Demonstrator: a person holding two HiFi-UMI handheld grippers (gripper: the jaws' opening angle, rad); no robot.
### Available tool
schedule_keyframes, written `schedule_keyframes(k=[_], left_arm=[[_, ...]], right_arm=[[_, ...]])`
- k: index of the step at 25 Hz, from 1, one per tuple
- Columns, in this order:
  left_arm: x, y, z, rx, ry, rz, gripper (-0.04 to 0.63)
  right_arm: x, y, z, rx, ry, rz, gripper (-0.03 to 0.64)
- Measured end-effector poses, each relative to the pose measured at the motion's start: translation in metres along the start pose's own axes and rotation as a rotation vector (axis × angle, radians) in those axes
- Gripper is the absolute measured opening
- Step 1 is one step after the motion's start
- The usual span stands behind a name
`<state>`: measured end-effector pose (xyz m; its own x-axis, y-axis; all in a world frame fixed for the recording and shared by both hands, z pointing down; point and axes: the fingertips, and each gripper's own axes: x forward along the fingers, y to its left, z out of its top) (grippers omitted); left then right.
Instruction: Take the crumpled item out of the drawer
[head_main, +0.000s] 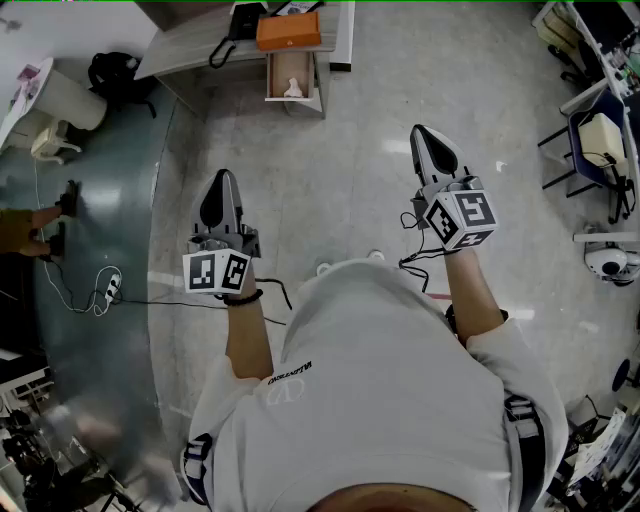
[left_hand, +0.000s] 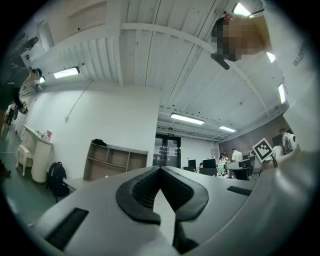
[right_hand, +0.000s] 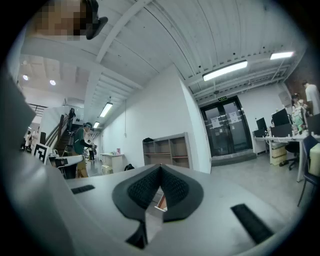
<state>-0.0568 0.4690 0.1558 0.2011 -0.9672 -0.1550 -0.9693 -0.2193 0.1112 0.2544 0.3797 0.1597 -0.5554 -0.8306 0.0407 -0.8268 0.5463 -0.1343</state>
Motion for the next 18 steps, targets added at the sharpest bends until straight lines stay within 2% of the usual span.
schedule_keyframes(k=[18], left_arm=[[-0.012, 0.018, -0.004, -0.035, -0.005, -0.024, 0.0]], right_arm=[[0.006, 0.027, 0.0, -0.003, -0.022, 0.005, 0.0]])
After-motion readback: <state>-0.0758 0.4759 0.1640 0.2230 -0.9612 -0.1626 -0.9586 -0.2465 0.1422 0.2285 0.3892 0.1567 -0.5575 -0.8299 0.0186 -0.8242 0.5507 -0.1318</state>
